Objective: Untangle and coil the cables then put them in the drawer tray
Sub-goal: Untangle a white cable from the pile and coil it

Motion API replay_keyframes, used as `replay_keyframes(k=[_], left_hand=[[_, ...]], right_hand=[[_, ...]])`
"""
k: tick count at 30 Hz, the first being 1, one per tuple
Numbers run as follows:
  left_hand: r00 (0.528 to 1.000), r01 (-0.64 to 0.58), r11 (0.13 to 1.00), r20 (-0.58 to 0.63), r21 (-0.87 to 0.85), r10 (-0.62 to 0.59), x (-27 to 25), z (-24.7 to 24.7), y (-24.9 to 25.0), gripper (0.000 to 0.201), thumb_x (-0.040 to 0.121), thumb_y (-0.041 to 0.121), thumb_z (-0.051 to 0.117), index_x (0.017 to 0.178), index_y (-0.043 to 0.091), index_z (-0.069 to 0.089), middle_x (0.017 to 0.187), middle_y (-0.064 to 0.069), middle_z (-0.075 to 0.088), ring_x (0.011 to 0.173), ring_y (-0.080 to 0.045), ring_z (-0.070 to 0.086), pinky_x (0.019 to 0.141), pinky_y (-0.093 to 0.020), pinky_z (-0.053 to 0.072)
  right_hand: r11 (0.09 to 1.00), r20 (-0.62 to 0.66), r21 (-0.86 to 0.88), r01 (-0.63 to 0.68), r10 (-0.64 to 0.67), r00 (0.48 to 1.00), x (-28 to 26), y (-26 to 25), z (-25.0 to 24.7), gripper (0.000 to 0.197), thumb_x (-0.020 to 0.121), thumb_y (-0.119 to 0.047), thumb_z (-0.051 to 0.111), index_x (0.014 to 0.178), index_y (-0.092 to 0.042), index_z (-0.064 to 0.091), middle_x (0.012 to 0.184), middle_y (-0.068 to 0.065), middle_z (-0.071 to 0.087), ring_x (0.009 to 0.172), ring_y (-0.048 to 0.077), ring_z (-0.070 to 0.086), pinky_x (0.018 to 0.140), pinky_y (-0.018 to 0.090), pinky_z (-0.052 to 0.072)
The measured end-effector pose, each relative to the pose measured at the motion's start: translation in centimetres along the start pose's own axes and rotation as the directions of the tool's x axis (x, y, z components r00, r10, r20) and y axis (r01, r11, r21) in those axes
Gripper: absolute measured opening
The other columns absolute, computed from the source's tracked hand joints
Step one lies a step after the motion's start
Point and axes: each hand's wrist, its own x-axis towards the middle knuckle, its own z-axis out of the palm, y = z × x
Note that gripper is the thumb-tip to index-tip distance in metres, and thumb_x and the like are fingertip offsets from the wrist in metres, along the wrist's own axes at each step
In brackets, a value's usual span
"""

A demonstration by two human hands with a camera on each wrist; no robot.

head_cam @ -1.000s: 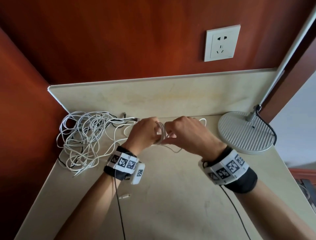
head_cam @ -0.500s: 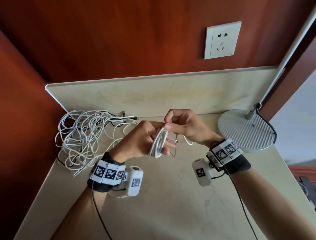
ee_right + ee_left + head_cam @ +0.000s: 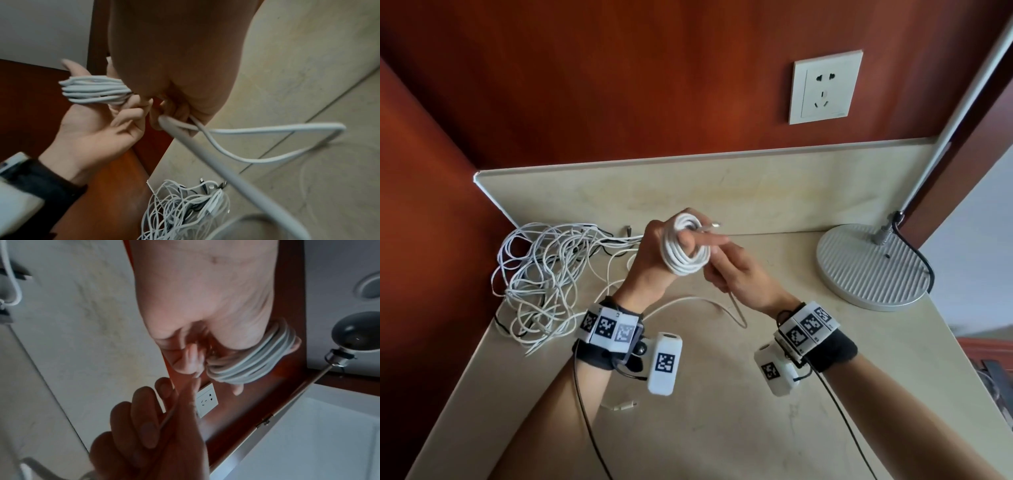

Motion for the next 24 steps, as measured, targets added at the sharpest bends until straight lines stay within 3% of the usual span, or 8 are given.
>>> replay_keyframes(k=[4,6,9,12,14,17,20,24], left_hand=[[0.976,0.109,0.994,-0.189,-0.013,-0.109,0.7,-0.4,-1.2,0.072,0.093,0.075,0.045,0.101,0.015,0.083,0.112,0.014,0.072,0.100,0.000,0.064,0.079,-0.017,0.050],[0.957,0.170,0.985,-0.241,0.019,-0.160,1.0,-0.1,-1.3,0.058,0.103,0.057,0.041,0.100,0.016,0.081,0.106,0.015,0.074,0.089,0.005,0.063,0.069,-0.014,0.046],[0.928,0.209,0.978,-0.318,0.014,-0.194,1.8,0.6,-1.6,0.053,0.107,0.042,0.044,0.104,0.002,0.079,0.099,0.017,0.078,0.084,0.009,0.065,0.069,-0.012,0.047],[0.874,0.268,0.961,-0.402,-0.073,-0.274,2.7,-0.1,-2.3,0.030,0.106,0.003,0.049,0.115,-0.021,0.064,0.114,-0.019,0.072,0.081,0.010,0.068,0.077,-0.012,0.052],[0.881,0.262,0.965,-0.414,0.019,-0.231,3.1,-1.1,-3.8,0.023,0.097,-0.014,0.050,0.110,-0.011,0.068,0.114,-0.026,0.070,0.088,0.004,0.069,0.086,-0.030,0.059],[0.882,0.327,0.916,-0.424,0.234,-0.206,3.1,-1.9,-5.2,0.020,0.083,0.030,0.081,0.076,0.019,0.066,0.078,-0.002,0.072,0.079,-0.014,0.071,0.083,-0.053,0.060],[0.914,0.360,0.783,-0.359,0.508,-0.187,2.4,-2.4,-6.3,0.062,0.064,0.078,0.077,0.069,0.018,0.060,0.067,0.005,0.071,0.067,-0.015,0.071,0.062,-0.036,0.056],[0.937,0.301,0.664,-0.082,0.685,-0.341,1.2,-1.6,-6.2,0.023,0.075,0.036,0.065,0.070,0.014,0.060,0.064,0.001,0.064,0.063,-0.023,0.065,0.059,-0.043,0.050]], right_hand=[[0.977,-0.025,0.189,-0.098,0.105,0.994,-0.5,1.3,0.4,0.034,0.113,-0.030,0.039,0.090,-0.007,0.046,0.063,0.000,0.037,0.050,0.014,0.028,0.047,0.022,0.027],[0.965,0.016,0.220,-0.139,0.139,0.990,-0.5,1.4,0.8,0.038,0.112,-0.034,0.040,0.090,-0.005,0.051,0.063,0.002,0.033,0.050,0.012,0.026,0.046,0.021,0.024],[0.978,0.072,0.117,-0.173,0.165,0.984,-0.7,1.3,1.2,0.045,0.111,-0.039,0.041,0.094,-0.002,0.060,0.064,0.006,0.036,0.049,0.012,0.030,0.045,0.021,0.029],[0.979,0.119,-0.136,-0.150,0.167,0.979,-1.2,1.1,1.7,0.041,0.112,-0.040,0.041,0.102,-0.010,0.068,0.060,-0.002,0.046,0.050,0.011,0.039,0.050,0.021,0.038],[0.942,0.121,-0.320,-0.099,0.144,0.982,-1.7,1.0,1.9,0.032,0.112,-0.034,0.043,0.105,-0.013,0.066,0.058,-0.012,0.052,0.052,0.005,0.044,0.057,0.020,0.039],[0.817,0.085,-0.575,0.030,0.024,0.996,-2.0,0.4,1.9,0.028,0.111,-0.030,0.042,0.107,-0.010,0.061,0.075,-0.004,0.066,0.066,0.018,0.060,0.064,0.038,0.048],[0.596,0.035,-0.798,0.090,-0.103,0.994,-1.6,-1.3,0.9,0.030,0.108,-0.039,0.043,0.102,-0.017,0.062,0.090,0.003,0.071,0.078,0.034,0.065,0.065,0.044,0.052],[0.449,0.103,-0.864,0.226,-0.281,0.954,-0.9,-3.5,-1.9,0.040,0.092,-0.062,0.056,0.089,-0.025,0.070,0.075,-0.008,0.068,0.064,0.026,0.062,0.055,0.030,0.041]])
